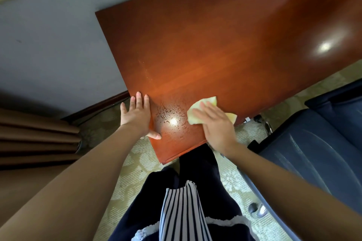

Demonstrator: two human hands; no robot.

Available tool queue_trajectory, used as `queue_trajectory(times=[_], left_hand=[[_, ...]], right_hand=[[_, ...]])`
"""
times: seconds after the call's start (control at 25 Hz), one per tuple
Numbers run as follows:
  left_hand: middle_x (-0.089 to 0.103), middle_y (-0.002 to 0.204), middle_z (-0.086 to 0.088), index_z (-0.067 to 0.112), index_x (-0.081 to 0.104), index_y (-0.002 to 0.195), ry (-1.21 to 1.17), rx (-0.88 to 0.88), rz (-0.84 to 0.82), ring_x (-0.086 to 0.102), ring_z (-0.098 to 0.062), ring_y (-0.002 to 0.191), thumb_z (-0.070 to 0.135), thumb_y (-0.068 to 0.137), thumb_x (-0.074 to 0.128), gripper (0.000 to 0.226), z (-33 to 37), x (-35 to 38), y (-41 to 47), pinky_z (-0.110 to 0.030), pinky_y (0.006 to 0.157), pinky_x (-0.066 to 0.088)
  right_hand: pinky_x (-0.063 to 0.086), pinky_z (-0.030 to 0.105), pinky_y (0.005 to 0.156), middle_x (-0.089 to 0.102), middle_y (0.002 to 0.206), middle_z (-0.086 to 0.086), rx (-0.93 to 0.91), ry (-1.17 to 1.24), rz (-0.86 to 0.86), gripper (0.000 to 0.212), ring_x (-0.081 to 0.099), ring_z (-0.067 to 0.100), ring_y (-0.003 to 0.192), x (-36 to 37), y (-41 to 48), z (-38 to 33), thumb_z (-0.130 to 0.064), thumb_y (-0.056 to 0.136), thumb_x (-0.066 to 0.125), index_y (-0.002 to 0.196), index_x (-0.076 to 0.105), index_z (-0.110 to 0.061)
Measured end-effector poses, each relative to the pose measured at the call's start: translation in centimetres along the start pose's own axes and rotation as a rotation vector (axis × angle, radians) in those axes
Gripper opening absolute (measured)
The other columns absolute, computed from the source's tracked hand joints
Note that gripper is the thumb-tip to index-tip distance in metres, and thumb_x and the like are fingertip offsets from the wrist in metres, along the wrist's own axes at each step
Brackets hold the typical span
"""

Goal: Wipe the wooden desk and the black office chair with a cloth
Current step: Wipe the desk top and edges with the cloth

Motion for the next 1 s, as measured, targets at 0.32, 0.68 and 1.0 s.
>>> queue_trajectory(times=[0.32, 0.68, 1.0], left_hand=[[-0.018, 0.157, -0.014, 0.009, -0.021, 0.147, 0.052, -0.004, 0.034, -0.006, -0.029, 0.146, 0.075, 0.056, 0.068, 0.143, 0.0, -0.3, -0.2, -0.052, 0.115, 0.001], [-0.017, 0.157, -0.013, 0.01, -0.02, 0.148, 0.045, 0.004, 0.043, -0.005, -0.029, 0.147, 0.076, 0.055, 0.067, 0.143, -0.2, -0.2, -0.3, -0.052, 0.116, 0.003], [-0.017, 0.158, -0.012, 0.01, -0.019, 0.148, 0.03, 0.023, 0.071, -0.004, -0.029, 0.147, 0.077, 0.051, 0.068, 0.146, -0.2, 0.1, -0.1, -0.051, 0.115, 0.005]], right_hand=[[0.031, 0.039, 0.112, 0.044, 0.144, 0.003, -0.198, -0.1, -0.208, 0.062, 0.039, 0.023, 0.135, -2.1, 1.0, 3.6, 0.013, 0.084, 0.049, 0.133, 0.053, -0.025], [0.041, 0.04, 0.094, 0.024, 0.154, 0.005, 0.425, -0.133, -0.192, 0.05, 0.036, 0.032, 0.133, -5.0, 7.1, 9.1, -0.007, 0.098, 0.038, 0.144, 0.032, -0.027], [0.008, 0.026, 0.114, 0.019, 0.156, 0.01, 0.205, -0.01, -0.24, 0.059, 0.01, 0.024, 0.145, -0.3, 8.3, 0.6, 0.003, 0.096, 0.037, 0.145, 0.033, -0.029]])
Point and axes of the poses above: each hand's wrist, its own y-axis towards the middle knuckle, its own x-axis out of the palm, z = x × y, the point moved 1 cm from there along y, towards the middle knuckle
